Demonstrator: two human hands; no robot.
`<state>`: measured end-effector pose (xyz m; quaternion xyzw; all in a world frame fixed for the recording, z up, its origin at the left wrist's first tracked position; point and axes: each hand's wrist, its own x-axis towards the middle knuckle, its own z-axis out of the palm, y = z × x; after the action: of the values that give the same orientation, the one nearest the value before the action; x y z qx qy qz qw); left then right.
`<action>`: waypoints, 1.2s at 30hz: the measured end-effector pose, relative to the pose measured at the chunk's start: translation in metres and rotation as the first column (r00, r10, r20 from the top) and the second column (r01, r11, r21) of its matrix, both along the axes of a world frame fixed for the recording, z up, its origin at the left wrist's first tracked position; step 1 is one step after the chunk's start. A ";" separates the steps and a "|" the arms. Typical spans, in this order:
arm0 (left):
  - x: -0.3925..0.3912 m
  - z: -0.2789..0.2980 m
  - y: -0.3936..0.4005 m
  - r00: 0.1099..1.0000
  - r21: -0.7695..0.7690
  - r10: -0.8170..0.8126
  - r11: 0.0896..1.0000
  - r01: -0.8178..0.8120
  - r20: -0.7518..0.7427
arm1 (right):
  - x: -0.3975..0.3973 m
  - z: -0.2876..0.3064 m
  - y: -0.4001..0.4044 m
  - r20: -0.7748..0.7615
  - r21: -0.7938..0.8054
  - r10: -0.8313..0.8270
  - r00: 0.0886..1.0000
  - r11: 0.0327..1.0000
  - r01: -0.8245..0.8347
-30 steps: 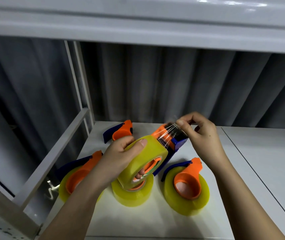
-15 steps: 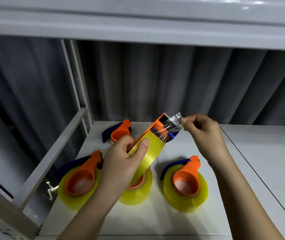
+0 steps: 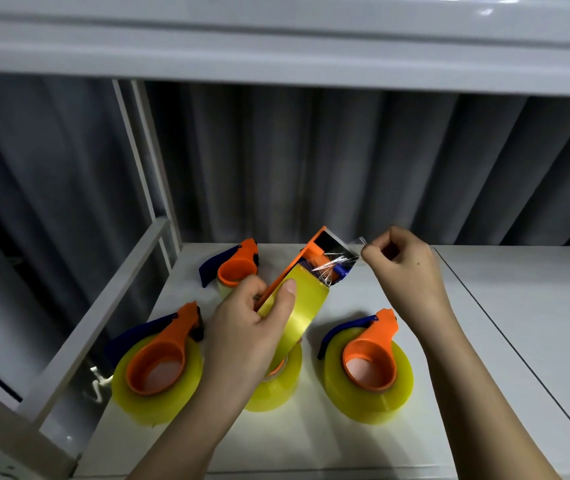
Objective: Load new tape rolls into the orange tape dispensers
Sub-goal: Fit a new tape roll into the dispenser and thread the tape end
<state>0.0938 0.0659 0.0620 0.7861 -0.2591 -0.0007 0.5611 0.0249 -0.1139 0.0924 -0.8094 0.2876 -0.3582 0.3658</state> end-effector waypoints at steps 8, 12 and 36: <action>0.001 0.000 0.002 0.996 0.000 -0.083 0.997 0.083 0.024 | 0.003 0.008 -0.008 -0.079 -0.022 0.083 0.993 0.996 -0.085; 0.002 0.003 0.005 0.989 0.012 -0.143 0.990 0.143 -0.024 | 0.008 0.016 -0.014 -0.156 -0.058 0.188 0.970 0.978 -0.199; 0.004 0.010 0.013 0.901 -0.210 -0.236 0.963 0.168 -0.365 | 0.017 0.016 -0.026 -0.138 -0.472 0.337 0.931 0.804 -0.361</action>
<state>0.0981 0.0787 0.0719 0.6876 -0.2228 -0.1914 0.6641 0.0422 -0.1403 0.1083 -0.9225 0.0420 -0.3266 0.2014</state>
